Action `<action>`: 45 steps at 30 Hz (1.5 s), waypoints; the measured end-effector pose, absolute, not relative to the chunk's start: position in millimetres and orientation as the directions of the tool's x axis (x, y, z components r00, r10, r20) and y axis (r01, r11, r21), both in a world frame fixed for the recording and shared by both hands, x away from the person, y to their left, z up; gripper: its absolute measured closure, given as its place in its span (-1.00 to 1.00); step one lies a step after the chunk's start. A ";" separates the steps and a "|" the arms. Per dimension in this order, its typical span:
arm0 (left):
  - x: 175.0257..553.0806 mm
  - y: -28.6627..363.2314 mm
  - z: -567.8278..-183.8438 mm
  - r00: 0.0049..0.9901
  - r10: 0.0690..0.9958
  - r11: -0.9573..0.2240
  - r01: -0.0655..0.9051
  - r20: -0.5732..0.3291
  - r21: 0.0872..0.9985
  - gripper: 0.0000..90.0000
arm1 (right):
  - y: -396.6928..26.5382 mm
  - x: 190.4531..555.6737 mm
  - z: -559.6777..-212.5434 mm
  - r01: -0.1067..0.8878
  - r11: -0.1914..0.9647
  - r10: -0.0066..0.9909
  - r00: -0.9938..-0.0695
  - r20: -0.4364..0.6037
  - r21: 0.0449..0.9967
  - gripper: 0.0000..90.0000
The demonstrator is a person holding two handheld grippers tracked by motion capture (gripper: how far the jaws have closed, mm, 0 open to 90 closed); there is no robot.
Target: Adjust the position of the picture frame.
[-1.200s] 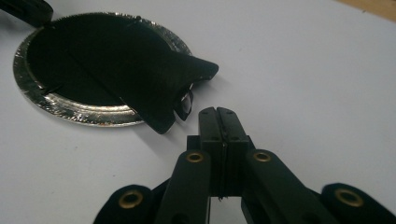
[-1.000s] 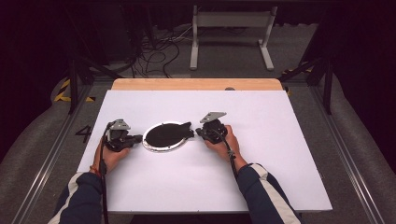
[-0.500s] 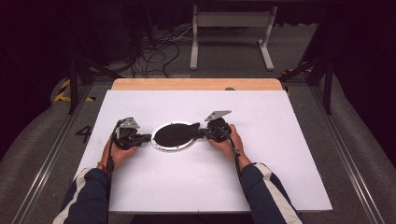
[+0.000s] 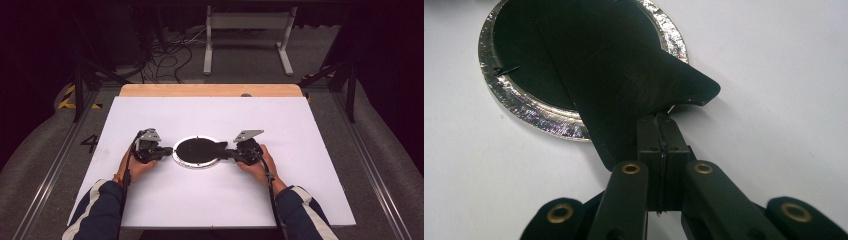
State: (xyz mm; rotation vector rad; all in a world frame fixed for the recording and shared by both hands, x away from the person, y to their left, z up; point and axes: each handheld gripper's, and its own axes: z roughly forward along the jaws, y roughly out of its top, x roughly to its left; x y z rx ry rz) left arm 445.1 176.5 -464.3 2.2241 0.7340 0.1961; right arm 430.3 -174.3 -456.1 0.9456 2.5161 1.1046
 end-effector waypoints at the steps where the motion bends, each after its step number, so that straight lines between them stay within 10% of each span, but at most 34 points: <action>1: 444.5 172.4 -464.8 0.824 0.561 -0.536 0.438 -0.083 0.722 1.00 | -179.7 426.5 -456.5 0.468 0.500 0.652 -0.757 0.039 0.729 1.00; 45: 395.7 124.8 -463.3 0.889 0.457 -0.614 0.331 -0.019 0.716 0.73 | -200.8 380.6 -453.6 0.417 0.530 0.581 -0.813 0.043 0.738 1.00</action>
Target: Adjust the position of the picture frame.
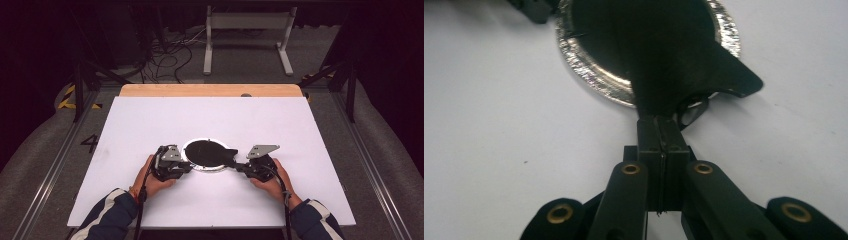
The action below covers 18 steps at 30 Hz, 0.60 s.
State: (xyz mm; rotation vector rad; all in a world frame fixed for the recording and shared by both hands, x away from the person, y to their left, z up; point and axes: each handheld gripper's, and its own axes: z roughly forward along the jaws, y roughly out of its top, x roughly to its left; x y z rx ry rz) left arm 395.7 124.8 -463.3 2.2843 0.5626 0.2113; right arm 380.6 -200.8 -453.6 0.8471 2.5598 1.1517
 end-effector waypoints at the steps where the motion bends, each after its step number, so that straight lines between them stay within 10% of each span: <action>1: 396.3 125.1 -463.1 0.890 0.455 -0.617 0.328 -0.016 0.715 0.74 | -198.5 379.6 -453.5 0.405 0.539 0.548 -0.835 0.058 0.739 1.00; 7: 397.3 125.3 -462.8 0.893 0.449 -0.624 0.322 -0.011 0.712 0.75 | -168.3 361.2 -450.1 0.295 0.656 0.471 -0.879 -0.072 0.694 0.98; 18: 399.1 125.1 -462.9 0.891 0.455 -0.623 0.321 -0.004 0.713 0.75 | -196.3 374.5 -444.4 0.345 0.560 0.647 -0.750 -0.138 0.753 1.00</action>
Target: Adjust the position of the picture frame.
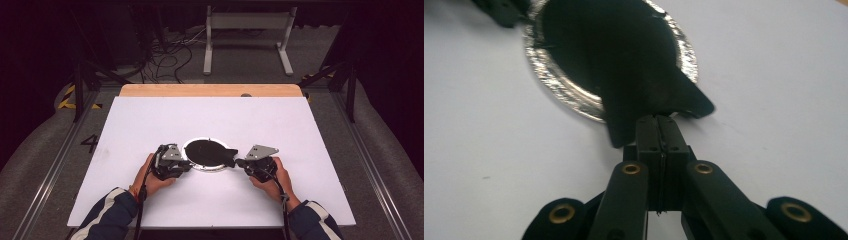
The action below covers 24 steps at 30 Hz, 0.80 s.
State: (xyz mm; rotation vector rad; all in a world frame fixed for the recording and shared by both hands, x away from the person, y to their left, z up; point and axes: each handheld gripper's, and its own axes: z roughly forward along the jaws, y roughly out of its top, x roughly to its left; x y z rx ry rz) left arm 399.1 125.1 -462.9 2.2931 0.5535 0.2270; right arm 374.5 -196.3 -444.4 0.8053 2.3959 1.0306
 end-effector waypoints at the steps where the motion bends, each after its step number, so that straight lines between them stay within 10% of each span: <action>1: 399.1 125.1 -462.9 0.891 0.455 -0.623 0.321 -0.004 0.713 0.75 | -196.9 376.9 -446.6 0.357 0.555 0.659 -0.740 -0.135 0.751 1.00; 24: 414.7 132.9 -463.3 0.861 0.509 -0.599 0.360 -0.007 0.716 0.68 | -185.8 376.1 -460.0 0.385 0.549 0.543 -0.839 0.033 0.742 1.00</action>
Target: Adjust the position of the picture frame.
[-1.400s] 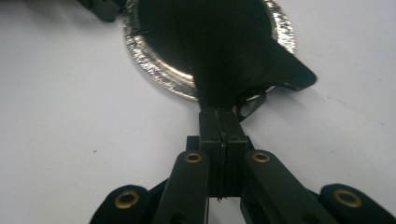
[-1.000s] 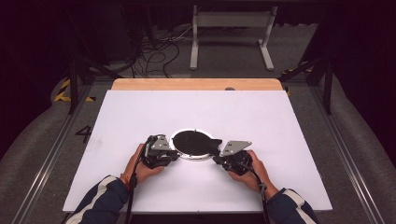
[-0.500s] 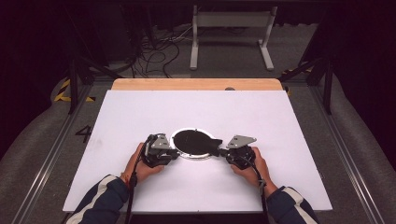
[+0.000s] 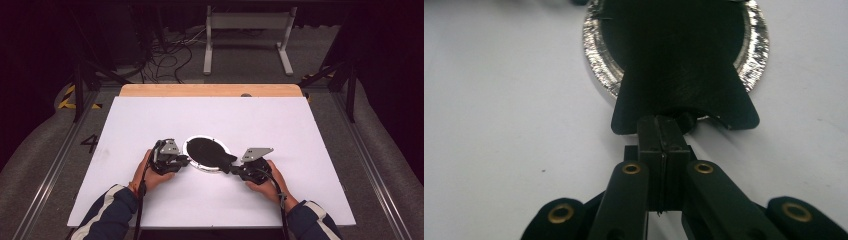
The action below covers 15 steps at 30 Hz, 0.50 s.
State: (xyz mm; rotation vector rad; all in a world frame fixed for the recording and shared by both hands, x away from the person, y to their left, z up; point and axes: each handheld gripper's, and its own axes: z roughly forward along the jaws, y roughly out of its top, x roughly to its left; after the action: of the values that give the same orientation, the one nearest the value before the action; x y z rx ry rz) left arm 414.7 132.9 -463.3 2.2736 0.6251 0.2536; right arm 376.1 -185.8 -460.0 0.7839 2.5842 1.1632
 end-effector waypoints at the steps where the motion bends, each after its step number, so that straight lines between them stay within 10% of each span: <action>1: 414.8 133.1 -463.6 0.859 0.513 -0.594 0.364 -0.010 0.717 0.67 | -184.3 374.8 -459.8 0.377 0.558 0.532 -0.846 0.030 0.739 1.00; 15: 401.4 123.5 -461.0 0.905 0.426 -0.645 0.312 -0.011 0.698 0.87 | -199.9 382.7 -442.9 0.335 0.507 0.646 -0.758 -0.092 0.794 1.00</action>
State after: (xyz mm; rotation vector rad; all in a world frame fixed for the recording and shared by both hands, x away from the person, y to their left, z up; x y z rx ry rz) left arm 401.4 123.5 -461.0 2.3200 0.5241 0.1980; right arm 382.7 -199.9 -442.9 0.8135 2.3753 1.1321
